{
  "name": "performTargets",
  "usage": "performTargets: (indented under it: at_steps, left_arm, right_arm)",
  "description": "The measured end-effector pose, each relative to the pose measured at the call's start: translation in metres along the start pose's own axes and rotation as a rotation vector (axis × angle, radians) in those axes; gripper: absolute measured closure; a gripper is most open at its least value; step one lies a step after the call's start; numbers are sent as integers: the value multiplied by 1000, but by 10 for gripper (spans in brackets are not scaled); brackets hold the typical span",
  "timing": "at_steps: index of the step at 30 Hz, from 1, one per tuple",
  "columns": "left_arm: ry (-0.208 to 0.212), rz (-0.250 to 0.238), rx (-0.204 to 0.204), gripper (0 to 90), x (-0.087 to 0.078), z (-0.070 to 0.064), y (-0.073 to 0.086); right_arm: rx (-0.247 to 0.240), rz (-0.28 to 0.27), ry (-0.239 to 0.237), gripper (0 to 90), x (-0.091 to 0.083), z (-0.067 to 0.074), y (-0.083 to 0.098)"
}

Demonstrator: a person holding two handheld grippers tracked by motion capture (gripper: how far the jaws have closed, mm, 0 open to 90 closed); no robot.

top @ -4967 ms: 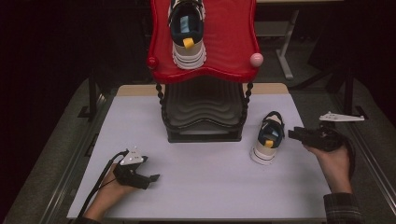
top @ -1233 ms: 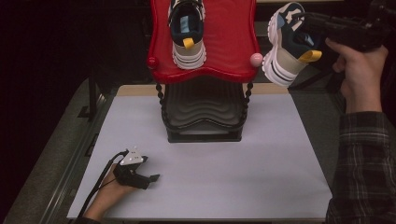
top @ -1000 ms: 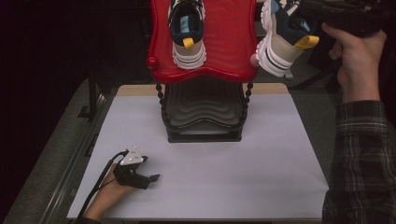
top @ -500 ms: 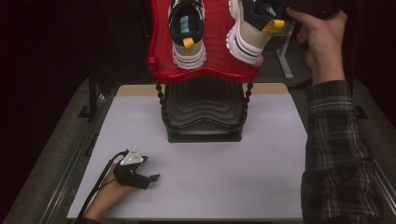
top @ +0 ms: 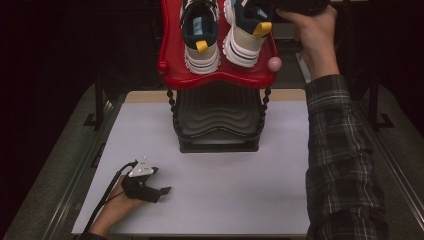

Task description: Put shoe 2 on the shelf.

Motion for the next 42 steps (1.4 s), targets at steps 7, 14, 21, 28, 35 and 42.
performTargets:
  at_steps: [7,14,21,28,35,42]
  left_arm:
    - [0,0,1,131,0,0,0]
    - [0,0,2,131,0,0,0]
    - [-1,1,2,131,0,0,0]
    - [0,0,0,130,0,0,0]
    - [0,-1,-1,131,0,0,0]
    - [0,1,2,131,0,0,0]
  right_arm:
    - [-66,44,8,698,9,8,2]
    - [-83,61,-8,694,20,15,8]
    - [-18,54,-31,475,22,17,10]
    - [-5,36,5,381,-3,17,11]
    - [31,38,45,352,-43,7,24]
    - [75,37,68,282,-74,2,44]
Point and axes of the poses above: each handheld gripper's, and its own axes: x roughly forward along the jaws, y roughly out of its underside, z roughly to its left, the point moved 2 cm from there along x, roughly forward along the jaws, and after that the axes turned 3 degrees about -z, right-handed, at the moved point
